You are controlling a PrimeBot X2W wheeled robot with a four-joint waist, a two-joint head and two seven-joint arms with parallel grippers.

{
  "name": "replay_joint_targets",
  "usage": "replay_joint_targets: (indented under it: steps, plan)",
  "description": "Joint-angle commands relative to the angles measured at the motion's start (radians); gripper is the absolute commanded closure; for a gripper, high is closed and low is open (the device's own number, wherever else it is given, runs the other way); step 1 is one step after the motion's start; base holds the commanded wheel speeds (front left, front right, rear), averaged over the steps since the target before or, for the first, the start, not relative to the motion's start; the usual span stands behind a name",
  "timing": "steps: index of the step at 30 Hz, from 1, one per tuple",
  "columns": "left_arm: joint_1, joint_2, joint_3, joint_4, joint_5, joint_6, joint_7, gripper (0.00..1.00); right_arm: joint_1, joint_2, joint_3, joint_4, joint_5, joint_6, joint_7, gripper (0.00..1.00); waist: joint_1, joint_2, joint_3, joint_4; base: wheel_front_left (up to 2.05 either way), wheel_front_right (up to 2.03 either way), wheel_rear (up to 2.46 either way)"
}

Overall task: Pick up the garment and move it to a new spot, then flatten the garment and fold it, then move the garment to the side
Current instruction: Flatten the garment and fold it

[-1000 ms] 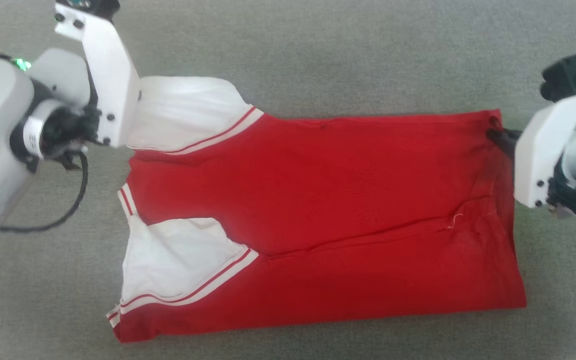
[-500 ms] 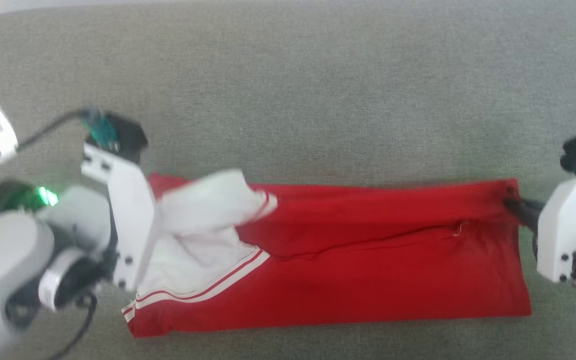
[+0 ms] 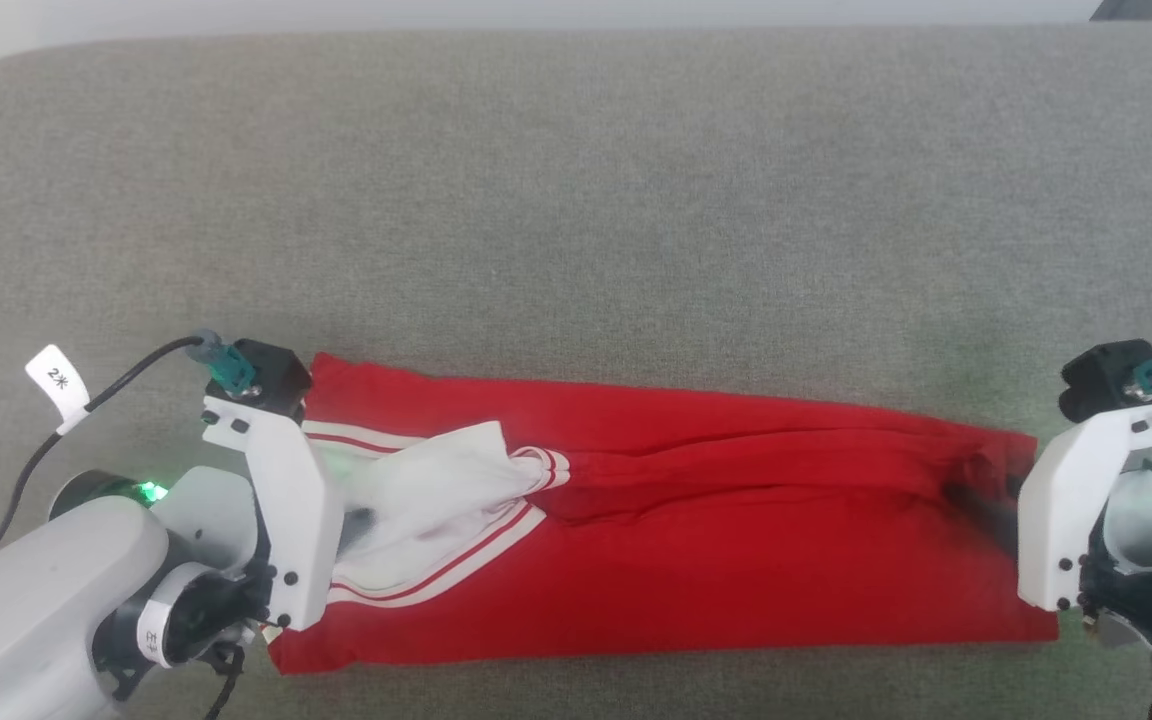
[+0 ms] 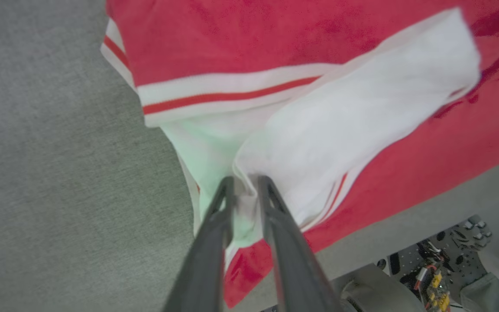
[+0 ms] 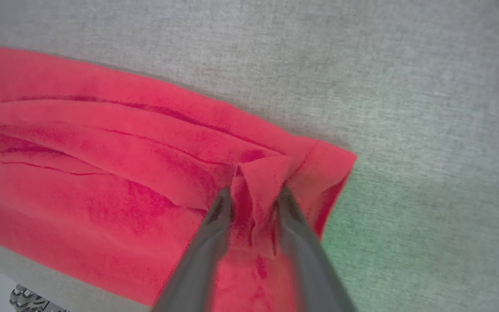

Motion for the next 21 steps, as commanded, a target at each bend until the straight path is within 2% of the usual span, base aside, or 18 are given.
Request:
replay_joint_targets:
  steps: [1, 10, 15, 21]
  plan:
    - [0.013, -0.002, 0.003, 0.008, 0.004, -0.009, -0.011, 0.00, -0.009, -0.001, 0.002, 0.003, 0.006, 0.000, -0.006, 0.00, 0.0000, 0.0000, -0.009, 0.003, 0.00, 0.00, 0.00]
    - [0.061, -0.001, 0.076, 0.029, 0.015, -0.067, -0.217, 0.00, 0.034, -0.013, -0.024, -0.017, 0.040, 0.000, -0.012, 0.00, 0.0000, 0.0000, -0.062, 0.026, 0.00, 0.00, 0.00]
    - [0.115, 0.002, 0.134, 0.043, 0.022, -0.063, -0.379, 0.00, 0.047, -0.011, -0.080, -0.015, 0.028, 0.000, 0.002, 0.00, 0.0000, 0.0000, -0.080, 0.041, 0.00, 0.00, 0.00]
    - [0.190, 0.003, 0.199, 0.084, 0.047, -0.078, -0.611, 0.00, 0.050, -0.004, -0.152, 0.019, 0.012, 0.000, 0.040, 0.00, 0.0000, 0.0000, -0.079, 0.064, 0.00, 0.00, 0.00]
